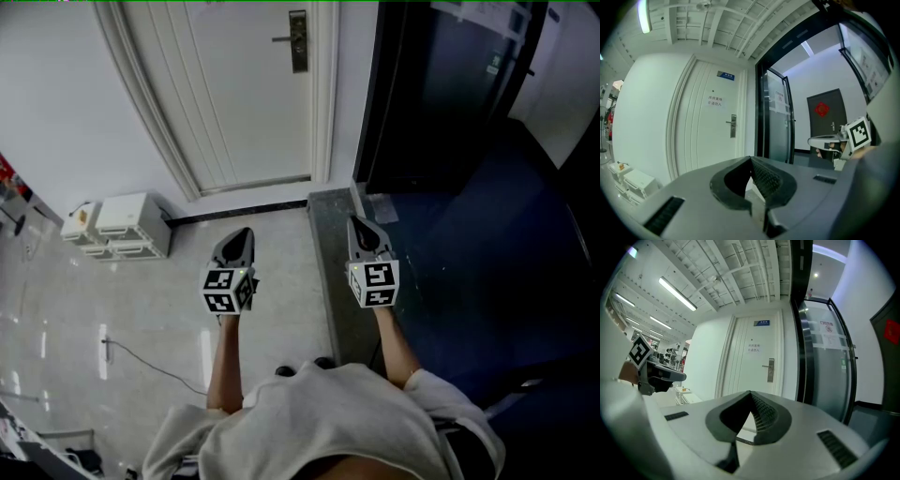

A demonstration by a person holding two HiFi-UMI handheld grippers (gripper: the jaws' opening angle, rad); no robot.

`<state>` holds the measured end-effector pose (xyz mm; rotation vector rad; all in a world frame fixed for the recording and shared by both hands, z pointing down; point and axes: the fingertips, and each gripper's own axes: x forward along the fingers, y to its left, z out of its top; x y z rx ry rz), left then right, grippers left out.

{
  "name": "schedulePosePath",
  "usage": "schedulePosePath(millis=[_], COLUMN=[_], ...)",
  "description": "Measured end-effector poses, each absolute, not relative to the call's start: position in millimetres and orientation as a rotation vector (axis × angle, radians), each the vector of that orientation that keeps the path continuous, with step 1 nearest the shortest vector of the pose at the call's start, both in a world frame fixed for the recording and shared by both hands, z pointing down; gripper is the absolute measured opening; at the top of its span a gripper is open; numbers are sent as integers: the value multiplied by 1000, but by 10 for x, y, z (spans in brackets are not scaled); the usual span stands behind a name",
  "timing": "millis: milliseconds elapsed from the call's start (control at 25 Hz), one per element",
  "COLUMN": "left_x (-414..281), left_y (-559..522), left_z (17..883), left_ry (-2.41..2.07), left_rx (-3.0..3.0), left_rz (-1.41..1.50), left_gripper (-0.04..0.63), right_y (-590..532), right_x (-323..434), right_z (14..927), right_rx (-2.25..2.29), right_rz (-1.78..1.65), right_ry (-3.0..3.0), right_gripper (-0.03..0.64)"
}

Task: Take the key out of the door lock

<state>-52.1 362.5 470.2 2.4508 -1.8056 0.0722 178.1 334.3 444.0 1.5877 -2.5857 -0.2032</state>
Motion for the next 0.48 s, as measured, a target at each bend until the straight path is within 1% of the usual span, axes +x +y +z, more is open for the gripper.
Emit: schedulePosePath(millis=[480], left_x=[-181], left_y=[3491], left_z=[4720], left_ry=[-1842], left_rx=[2421], left_rz=[74], left_gripper=[18], right_y=[3140], right_x=[2084], right_z=[4487], right_rx=[1522], right_rz=[-198], right_ry=[-2604], right_gripper=[23])
